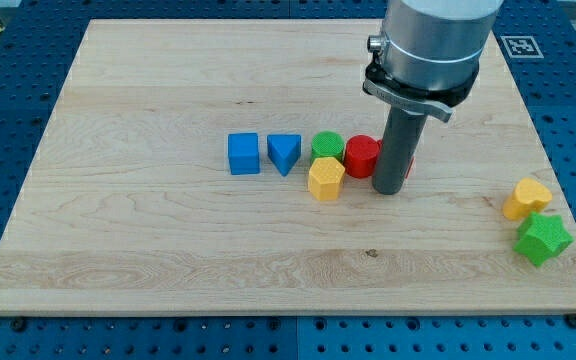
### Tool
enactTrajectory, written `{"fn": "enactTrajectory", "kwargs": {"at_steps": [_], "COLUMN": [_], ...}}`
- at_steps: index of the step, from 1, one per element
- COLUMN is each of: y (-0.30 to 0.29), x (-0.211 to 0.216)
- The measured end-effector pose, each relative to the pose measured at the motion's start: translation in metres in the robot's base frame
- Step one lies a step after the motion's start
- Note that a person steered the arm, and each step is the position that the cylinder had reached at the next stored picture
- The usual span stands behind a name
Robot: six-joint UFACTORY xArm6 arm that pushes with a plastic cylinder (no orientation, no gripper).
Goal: Move the yellow hexagon closer to the yellow heart
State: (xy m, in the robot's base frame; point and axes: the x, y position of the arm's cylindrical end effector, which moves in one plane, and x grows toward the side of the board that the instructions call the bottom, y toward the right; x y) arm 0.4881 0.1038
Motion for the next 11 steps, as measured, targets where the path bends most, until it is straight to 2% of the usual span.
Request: {"fn": "enactTrajectory", "kwargs": {"at_steps": [2,3,4,5,7,9,10,11], "y": [0.007,0.018,0.003,-0.039,-0.109,-0.095,-0.066,-0.089], "x": [-0.009,0.018,0.051,0.062,0.028,0.027,0.029,0.027]}}
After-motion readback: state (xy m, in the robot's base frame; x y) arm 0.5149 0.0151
